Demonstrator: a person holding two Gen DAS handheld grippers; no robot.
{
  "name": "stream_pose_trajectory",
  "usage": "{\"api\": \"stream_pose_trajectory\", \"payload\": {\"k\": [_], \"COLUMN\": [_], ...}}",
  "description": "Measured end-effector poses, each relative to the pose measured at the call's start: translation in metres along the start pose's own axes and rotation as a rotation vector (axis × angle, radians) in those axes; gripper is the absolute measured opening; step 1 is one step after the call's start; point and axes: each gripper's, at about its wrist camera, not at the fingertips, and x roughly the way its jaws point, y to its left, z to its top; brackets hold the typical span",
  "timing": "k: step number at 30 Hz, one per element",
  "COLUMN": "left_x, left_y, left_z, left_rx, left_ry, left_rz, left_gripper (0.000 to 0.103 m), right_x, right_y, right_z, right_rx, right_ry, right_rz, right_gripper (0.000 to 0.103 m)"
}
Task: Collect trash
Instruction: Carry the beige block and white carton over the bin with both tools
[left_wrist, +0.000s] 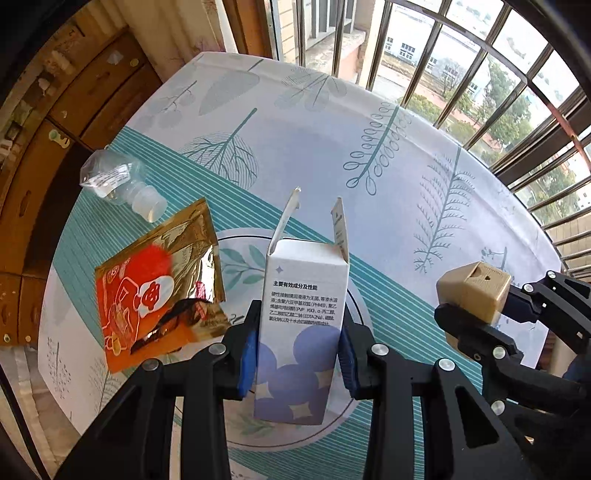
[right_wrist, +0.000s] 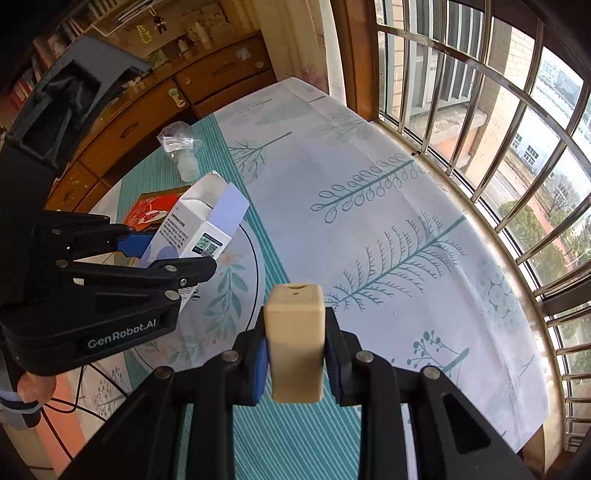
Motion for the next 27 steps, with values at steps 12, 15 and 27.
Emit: {"api": "stream_pose_trajectory", "payload": {"k": [12, 15, 27], "left_x": [-0.096, -0.116, -0.155], "left_y": [-0.025, -0.045, -0.187], "left_z": [-0.064, -0.09, -0.203], "left_rx": [-0.253, -0.329, -0.633], "left_ry": [-0.12, -0.152, -0.228], "left_rz": [0.005, 0.028, 0.108], "left_gripper": [0.035, 0.035, 0.035], "right_x": [-0.062, -0.08, -0.149], "right_y": [0.007, 0.004, -0.045], "right_z": [-0.026, -0.038, -0.142], "right_rx": [-0.174, -0.23, -0.542], "right_ry": [-0.049, -0.058, 0.002], "right_rz": [0.076, 0.11, 0.266], "right_gripper": [0.026, 0.026, 0.026]}}
